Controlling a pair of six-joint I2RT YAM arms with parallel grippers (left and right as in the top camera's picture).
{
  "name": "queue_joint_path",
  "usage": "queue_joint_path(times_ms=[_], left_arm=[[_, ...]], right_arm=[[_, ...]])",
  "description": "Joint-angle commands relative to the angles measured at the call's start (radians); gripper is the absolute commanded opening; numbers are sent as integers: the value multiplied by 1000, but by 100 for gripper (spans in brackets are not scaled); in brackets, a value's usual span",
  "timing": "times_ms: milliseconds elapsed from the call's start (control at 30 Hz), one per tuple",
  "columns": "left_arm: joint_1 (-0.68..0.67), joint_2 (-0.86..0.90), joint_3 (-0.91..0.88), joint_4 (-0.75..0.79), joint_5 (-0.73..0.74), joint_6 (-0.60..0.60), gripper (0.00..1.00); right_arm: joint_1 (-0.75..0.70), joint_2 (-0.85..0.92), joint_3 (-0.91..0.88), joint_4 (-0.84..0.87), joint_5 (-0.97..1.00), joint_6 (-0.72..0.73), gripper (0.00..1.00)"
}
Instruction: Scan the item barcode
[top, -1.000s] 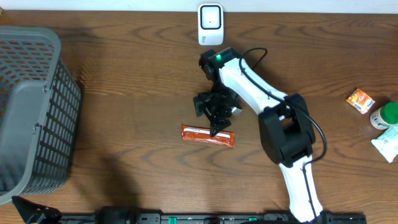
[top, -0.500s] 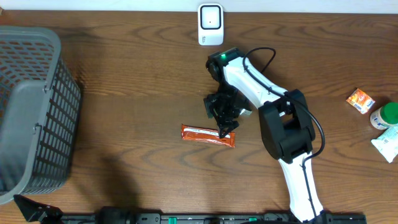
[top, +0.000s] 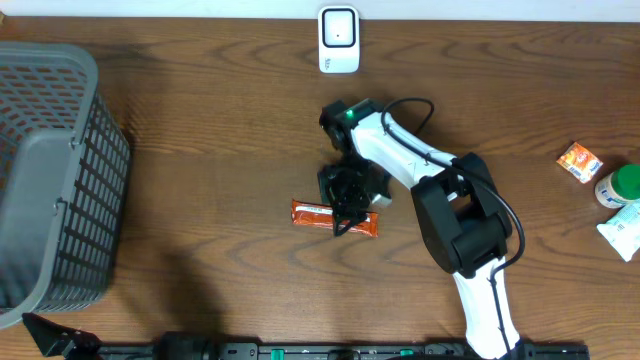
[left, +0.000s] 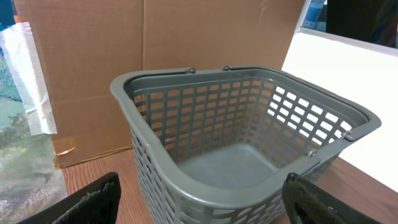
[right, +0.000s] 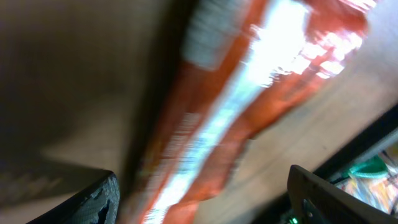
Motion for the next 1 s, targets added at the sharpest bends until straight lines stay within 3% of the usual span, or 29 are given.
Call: queue_joint_path(times_ms=[0,600,967], left_arm=[[-1,-8,-8,-4,-2,-10,84],[-1,-8,-8,-14,-2,-10,83],[-1,-8,-8,-16,-2,-10,83]], right_arm=[[27,88,-129,-4,89,110,83],[-18,88,-172,-55,447,105,88],[34,88,-235,39,433,86,88]])
